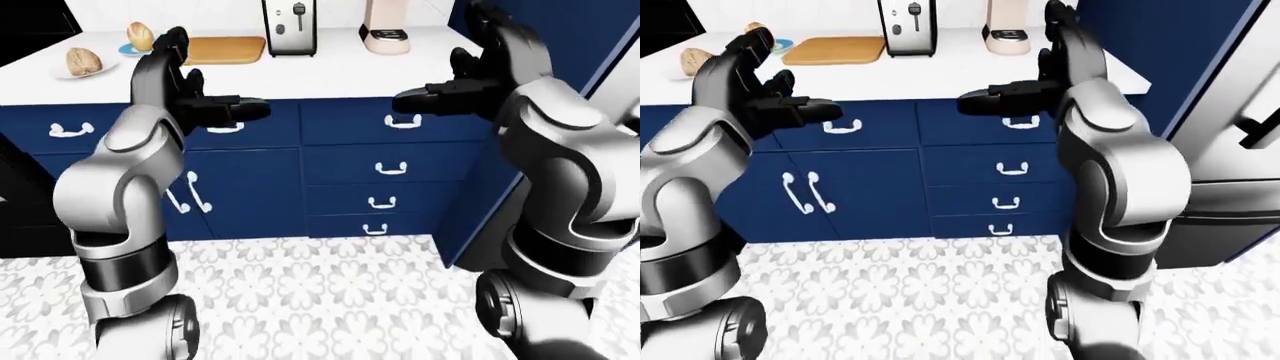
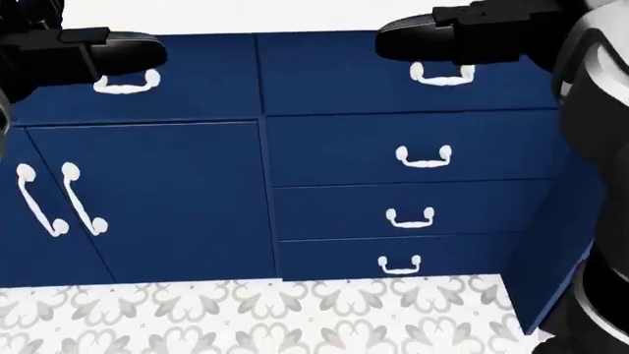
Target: Place all breads on the cutting board.
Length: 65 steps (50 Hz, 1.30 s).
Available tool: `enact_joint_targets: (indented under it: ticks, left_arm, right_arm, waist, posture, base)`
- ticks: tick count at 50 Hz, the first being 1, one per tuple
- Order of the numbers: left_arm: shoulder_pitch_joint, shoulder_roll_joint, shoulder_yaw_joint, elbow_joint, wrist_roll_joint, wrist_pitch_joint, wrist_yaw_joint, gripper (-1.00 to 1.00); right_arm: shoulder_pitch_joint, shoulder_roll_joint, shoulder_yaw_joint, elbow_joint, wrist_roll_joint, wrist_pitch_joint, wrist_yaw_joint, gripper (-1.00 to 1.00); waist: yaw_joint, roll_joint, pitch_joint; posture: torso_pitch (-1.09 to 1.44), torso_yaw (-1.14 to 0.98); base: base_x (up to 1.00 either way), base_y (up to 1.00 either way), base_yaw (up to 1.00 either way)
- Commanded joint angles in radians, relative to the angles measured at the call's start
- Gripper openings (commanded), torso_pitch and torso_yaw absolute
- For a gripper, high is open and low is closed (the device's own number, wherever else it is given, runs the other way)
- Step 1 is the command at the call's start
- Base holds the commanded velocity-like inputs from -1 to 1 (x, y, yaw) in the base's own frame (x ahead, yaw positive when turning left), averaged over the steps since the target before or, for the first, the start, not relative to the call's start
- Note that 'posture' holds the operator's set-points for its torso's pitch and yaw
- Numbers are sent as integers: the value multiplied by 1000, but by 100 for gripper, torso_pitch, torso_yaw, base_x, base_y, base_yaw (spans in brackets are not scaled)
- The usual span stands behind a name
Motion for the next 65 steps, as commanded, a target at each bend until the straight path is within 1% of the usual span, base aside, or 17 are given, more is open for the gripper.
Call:
enact_joint_targets:
  ticks: [1, 13, 19, 23, 32, 34, 35, 37, 42, 45, 47, 48, 49, 59, 61, 62, 65]
  left_arm:
    - [-64, 28, 8, 5, -12, -10, 3, 100]
    - [-124, 56, 3, 54, -35, -7, 13, 100]
    - [-111, 61, 1, 67, -36, -27, 8, 100]
    - [-108, 59, -1, 65, -37, -25, 9, 100]
    - [-110, 51, -5, 65, -39, -21, 15, 100]
    - [-109, 50, -5, 60, -40, -17, 16, 100]
    - [-106, 50, -6, 64, -38, -23, 13, 100]
    - [-104, 50, -6, 74, -35, -34, 9, 100]
    - [-114, 49, -8, 79, -35, -31, 9, 100]
    - [-116, 50, -4, 68, -38, -17, 12, 100]
    - [-119, 49, -3, 61, -41, -7, 17, 100]
    - [-118, 49, -4, 64, -41, -11, 16, 100]
    - [-117, 49, -4, 68, -40, -16, 14, 100]
    - [-117, 49, -7, 74, -39, -20, 13, 100]
    - [-114, 48, -10, 82, -36, -30, 9, 100]
    - [-118, 49, -9, 78, -36, -24, 10, 100]
    - [-114, 46, -11, 81, -34, -30, 8, 100]
  right_arm:
    - [-58, -23, -4, -3, 11, -18, -5, 100]
    - [-113, -50, 6, 26, 23, 5, -3, 100]
    - [-123, -51, 12, 27, 21, 12, -1, 100]
    - [-125, -44, 15, 37, 18, 5, -1, 100]
    - [-128, -45, 13, 30, 19, 16, 4, 100]
    - [-118, -42, 15, 31, 17, 6, 6, 100]
    - [-116, -42, 15, 30, 17, 6, 7, 100]
    - [-119, -44, 14, 29, 17, 10, 8, 100]
    - [-135, -49, 13, 35, 16, 17, 11, 100]
    - [-133, -50, 13, 34, 15, 18, 13, 100]
    - [-138, -50, 15, 31, 15, 24, 13, 100]
    - [-140, -48, 14, 30, 15, 27, 12, 100]
    - [-138, -48, 16, 30, 14, 26, 13, 100]
    - [-132, -41, 21, 31, 7, 22, 20, 100]
    - [-130, -41, 19, 29, 6, 22, 22, 100]
    - [-131, -43, 21, 31, 5, 21, 24, 100]
    - [-129, -40, 21, 34, 3, 16, 24, 100]
  waist:
    - [-3, 6, -38]
    - [-3, -28, -22]
    - [-11, 23, -6]
    - [-27, 87, -33]
    - [-7, -11, -7]
    - [-1, -63, -23]
    - [-11, -25, -13]
    - [-7, -53, -19]
    - [-14, -23, -15]
    - [-24, 33, -15]
    - [-30, 114, -61]
    - [-19, 79, -25]
    - [-21, 87, -9]
    - [2, -25, -10]
    - [10, -60, -30]
    - [-2, -36, -19]
    - [-2, -56, -30]
  posture:
    - [0, 0]
    - [0, 0]
    - [0, 0]
    - [0, 0]
    - [0, 0]
    - [0, 0]
    - [0, 0]
    - [0, 0]
    - [0, 0]
    - [0, 0]
    - [0, 0]
    - [0, 0]
    - [0, 0]
    - [0, 0]
    - [0, 0]
    - [0, 0]
    - [0, 0]
  base:
    - [7, 0, 0]
    - [15, 4, 0]
    - [21, 12, 0]
    - [21, 27, 0]
    - [21, 39, 0]
    - [23, 39, 0]
    - [25, 40, 0]
    - [25, 39, 0]
    - [25, 39, 0]
    - [26, 40, 0]
    - [26, 39, 0]
    - [26, 40, 0]
    - [25, 39, 0]
    - [26, 39, 0]
    - [25, 40, 0]
    - [25, 41, 0]
    - [26, 42, 0]
